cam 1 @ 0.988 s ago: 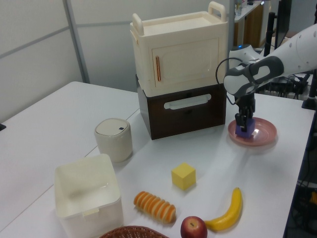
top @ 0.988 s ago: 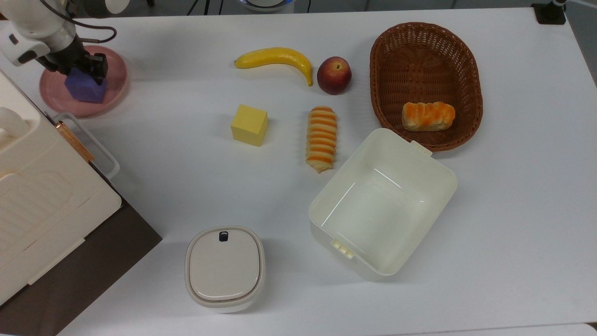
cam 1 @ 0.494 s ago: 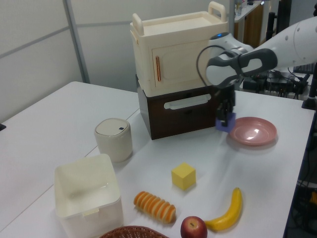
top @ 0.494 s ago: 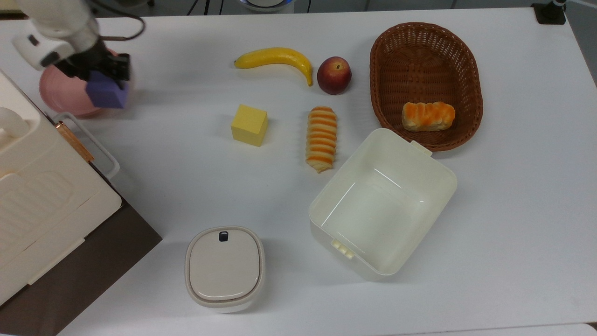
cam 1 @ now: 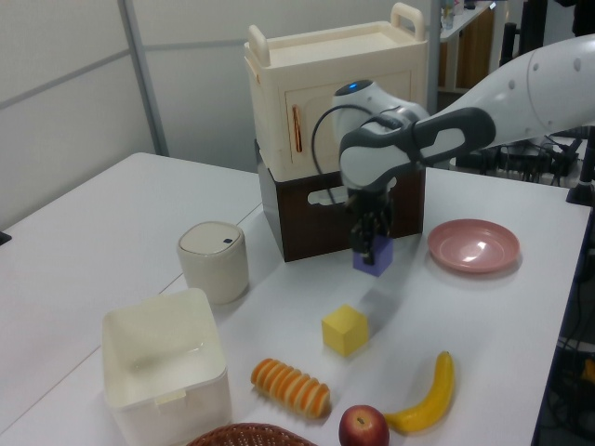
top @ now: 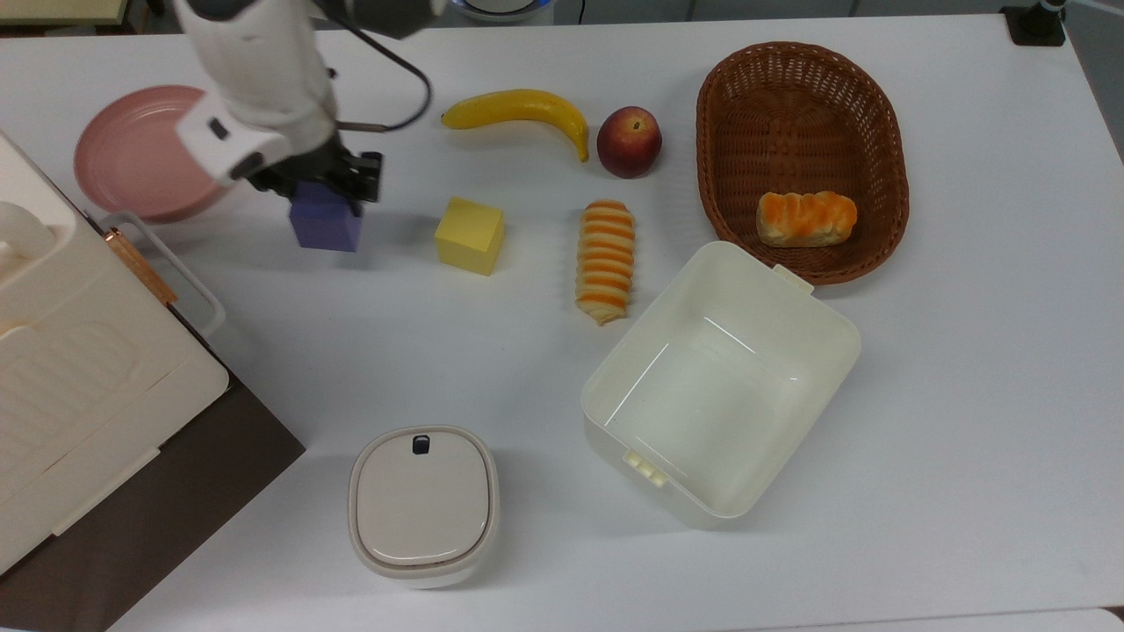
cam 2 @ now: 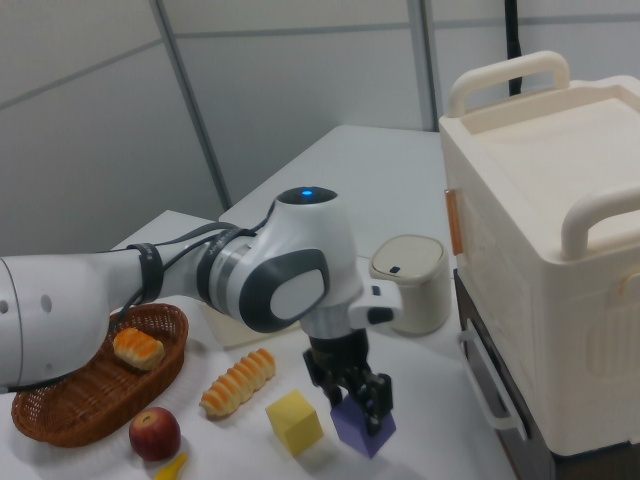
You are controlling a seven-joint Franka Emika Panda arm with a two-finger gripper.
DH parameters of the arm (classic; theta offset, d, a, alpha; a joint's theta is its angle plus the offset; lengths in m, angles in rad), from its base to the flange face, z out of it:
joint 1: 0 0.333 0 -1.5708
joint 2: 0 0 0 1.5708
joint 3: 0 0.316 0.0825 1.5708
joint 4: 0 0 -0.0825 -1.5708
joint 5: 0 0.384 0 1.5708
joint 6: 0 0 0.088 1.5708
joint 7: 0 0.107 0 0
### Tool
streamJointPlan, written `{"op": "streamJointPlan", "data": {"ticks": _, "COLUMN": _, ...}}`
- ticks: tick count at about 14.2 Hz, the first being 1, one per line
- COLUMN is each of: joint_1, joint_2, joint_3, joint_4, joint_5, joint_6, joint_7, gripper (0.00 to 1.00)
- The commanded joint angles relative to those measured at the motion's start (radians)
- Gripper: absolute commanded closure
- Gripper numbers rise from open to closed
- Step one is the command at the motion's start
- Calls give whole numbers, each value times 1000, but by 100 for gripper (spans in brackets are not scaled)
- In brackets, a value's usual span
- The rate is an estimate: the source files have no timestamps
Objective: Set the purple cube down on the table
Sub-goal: 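Carry the purple cube beside the plate and lower it onto the table, then open the gripper, release the cube, and raise the arm away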
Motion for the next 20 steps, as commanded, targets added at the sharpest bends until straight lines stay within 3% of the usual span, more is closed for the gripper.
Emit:
{"op": "streamJointPlan", "data": {"ticks": 1, "joint_1": 56, "joint_2": 1, "joint_3": -5, "joint_4": -2, "joint_5": -11, "joint_6": -9, "joint_7": 82, "gripper": 0}}
{"op": "streamJointPlan", "data": {"ticks": 3, "joint_1": 73, "joint_2": 0, "joint_3": -5, "joint_4": -1, "joint_5": -11, "joint_6": -11, "joint_7": 89, "gripper": 0}}
{"op": "streamJointPlan", "data": {"ticks": 5, "joint_1": 136, "joint_2": -13, "joint_3": -5, "joint_4": 19, "joint_5": -17, "joint_6": -24, "joint_7": 153, "gripper": 0}}
{"op": "streamJointPlan", "data": {"ticks": 9, "joint_1": 229, "joint_2": -40, "joint_3": -5, "joint_4": 126, "joint_5": -19, "joint_6": -156, "joint_7": 216, "gripper": 0}}
{"op": "streamJointPlan", "data": {"ticks": 13, "joint_1": 271, "joint_2": -94, "joint_3": -7, "joint_4": 196, "joint_5": -11, "joint_6": -256, "joint_7": 217, "gripper": 0}}
{"op": "streamJointPlan", "data": {"ticks": 15, "joint_1": 298, "joint_2": -141, "joint_3": -23, "joint_4": 196, "joint_5": -2, "joint_6": -306, "joint_7": 220, "gripper": 0}}
{"op": "streamJointPlan", "data": {"ticks": 18, "joint_1": 354, "joint_2": -204, "joint_3": -105, "joint_4": 196, "joint_5": 16, "joint_6": -363, "joint_7": 228, "gripper": 0}}
{"op": "streamJointPlan", "data": {"ticks": 20, "joint_1": 384, "joint_2": -238, "joint_3": -157, "joint_4": 196, "joint_5": 68, "joint_6": -382, "joint_7": 227, "gripper": 0}}
